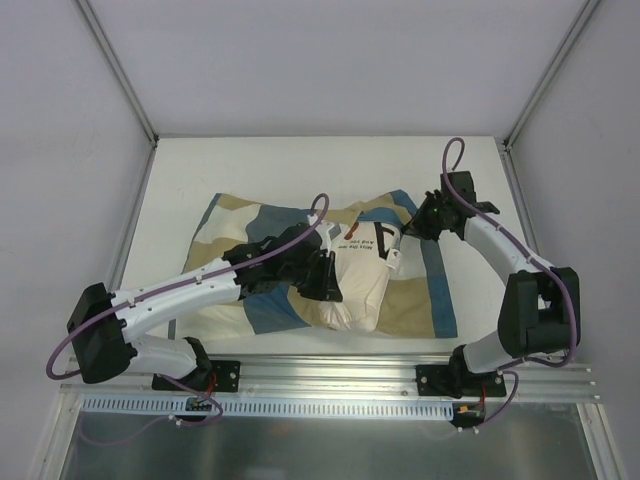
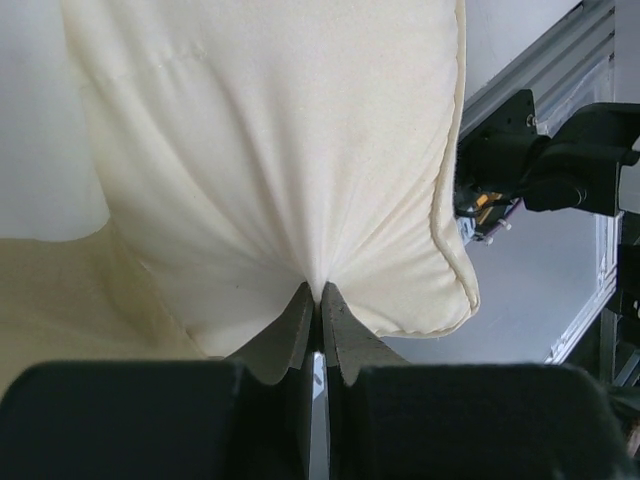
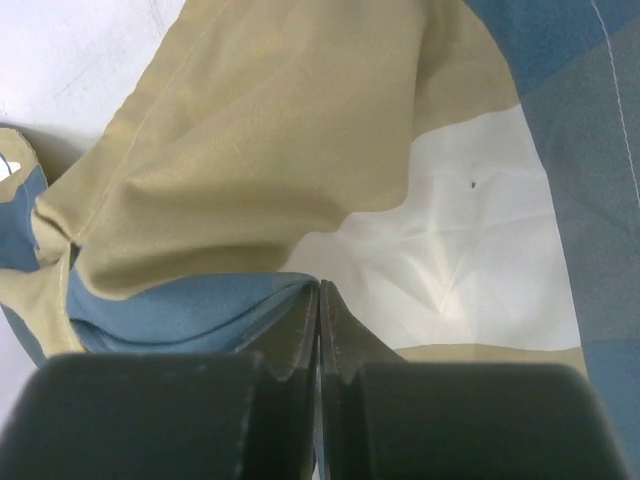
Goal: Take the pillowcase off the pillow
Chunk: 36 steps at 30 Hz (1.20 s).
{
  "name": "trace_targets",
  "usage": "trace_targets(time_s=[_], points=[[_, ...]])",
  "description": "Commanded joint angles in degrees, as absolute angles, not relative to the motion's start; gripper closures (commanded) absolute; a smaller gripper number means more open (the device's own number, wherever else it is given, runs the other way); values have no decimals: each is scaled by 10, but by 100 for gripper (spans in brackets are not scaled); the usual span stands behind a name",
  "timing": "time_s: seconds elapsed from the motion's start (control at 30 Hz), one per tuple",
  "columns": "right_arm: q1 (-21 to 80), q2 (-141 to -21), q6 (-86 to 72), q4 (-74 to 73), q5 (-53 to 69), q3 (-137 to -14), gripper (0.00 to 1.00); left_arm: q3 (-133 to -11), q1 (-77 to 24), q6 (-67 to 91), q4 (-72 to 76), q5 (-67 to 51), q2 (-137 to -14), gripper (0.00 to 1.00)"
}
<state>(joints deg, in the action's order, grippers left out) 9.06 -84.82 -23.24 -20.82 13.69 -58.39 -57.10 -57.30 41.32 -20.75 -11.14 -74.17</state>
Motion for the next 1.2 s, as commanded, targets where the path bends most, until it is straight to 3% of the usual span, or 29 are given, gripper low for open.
trace_targets(time_s=[0.0,0.37,0.77,0.8,0.83,0.87,0.9,0.97,1.0,1.1,1.13,1.17], points=[[60,-880,-223,-125,83,-641,99,-548,-584,409,-272,-186,-707,100],[54,-962,-217,-124,123,-686,99,-526,-584,415,-272,-186,-679,100],[54,-858,-207,-131,128,-574,97,-655,-561,406,-272,-163,-769,100],[54,-849,-206,-137,128,-571,76,-663,-560,403,-272,-164,-776,100],[54,-839,-207,-143,129,-569,62,-669,-560,399,-272,-168,-792,100],[53,-812,-207,-145,129,-560,36,-680,-560,397,-272,-173,-798,100],[52,-797,-207,-148,127,-557,25,-686,-560,396,-272,-176,-806,100],[48,-756,-200,-173,118,-557,13,-701,-560,387,-272,-185,-826,100],[41,-745,-197,-184,119,-557,11,-707,-560,383,-272,-205,-840,100],[19,-690,-190,-216,135,-525,8,-727,-561,370,-274,-231,-855,75],[12,-674,-188,-221,146,-513,7,-730,-561,369,-274,-230,-854,51],[10,-645,-187,-228,149,-492,6,-732,-561,367,-274,-229,-851,36]])
